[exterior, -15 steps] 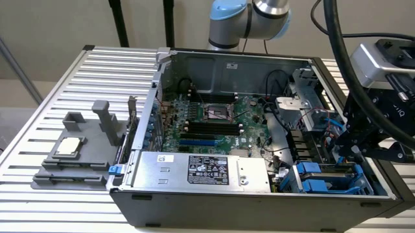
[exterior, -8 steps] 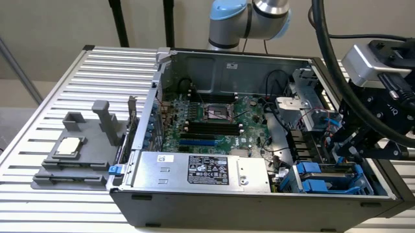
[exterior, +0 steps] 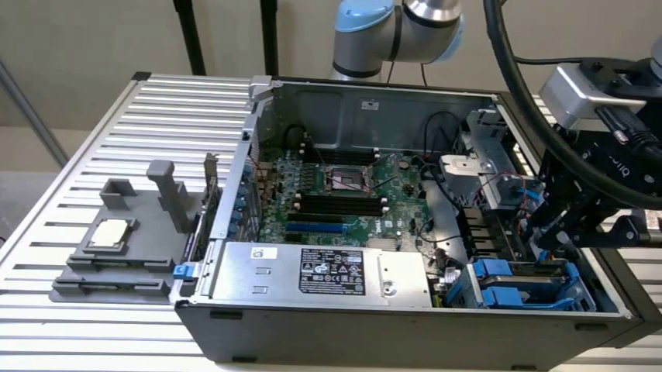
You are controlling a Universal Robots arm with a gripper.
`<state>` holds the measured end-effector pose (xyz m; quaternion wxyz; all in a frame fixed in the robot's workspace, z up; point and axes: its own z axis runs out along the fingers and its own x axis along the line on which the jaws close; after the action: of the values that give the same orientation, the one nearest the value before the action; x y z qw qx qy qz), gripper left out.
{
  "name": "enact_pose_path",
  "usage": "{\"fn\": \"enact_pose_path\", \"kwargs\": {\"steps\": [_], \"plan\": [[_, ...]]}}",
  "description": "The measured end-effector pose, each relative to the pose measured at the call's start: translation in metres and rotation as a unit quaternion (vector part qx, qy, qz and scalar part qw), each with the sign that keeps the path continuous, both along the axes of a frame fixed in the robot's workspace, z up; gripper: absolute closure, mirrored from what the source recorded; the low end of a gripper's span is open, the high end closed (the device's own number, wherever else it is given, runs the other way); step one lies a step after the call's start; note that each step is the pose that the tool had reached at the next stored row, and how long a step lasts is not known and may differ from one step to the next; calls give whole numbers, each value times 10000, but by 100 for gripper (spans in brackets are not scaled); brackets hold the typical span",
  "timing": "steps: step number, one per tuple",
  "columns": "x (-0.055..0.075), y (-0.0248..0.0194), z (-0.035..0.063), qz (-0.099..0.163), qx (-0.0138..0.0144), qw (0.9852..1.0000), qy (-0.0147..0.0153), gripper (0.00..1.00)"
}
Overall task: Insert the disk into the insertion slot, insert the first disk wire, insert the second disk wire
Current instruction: 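Insert the second disk wire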
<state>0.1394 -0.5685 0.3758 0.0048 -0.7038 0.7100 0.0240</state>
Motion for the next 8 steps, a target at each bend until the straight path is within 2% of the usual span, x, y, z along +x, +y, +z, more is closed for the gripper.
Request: {"fn": "enact_pose_path", "kwargs": {"steps": [2, 3, 7, 8], "plan": [[14, 12, 0, 0, -92, 10000, 0, 67], [18, 15, -1, 0, -125, 9999, 1, 67], [19, 22, -4, 0, -218, 9998, 1, 69], [19, 23, -5, 0, -236, 9997, 1, 76]]}}
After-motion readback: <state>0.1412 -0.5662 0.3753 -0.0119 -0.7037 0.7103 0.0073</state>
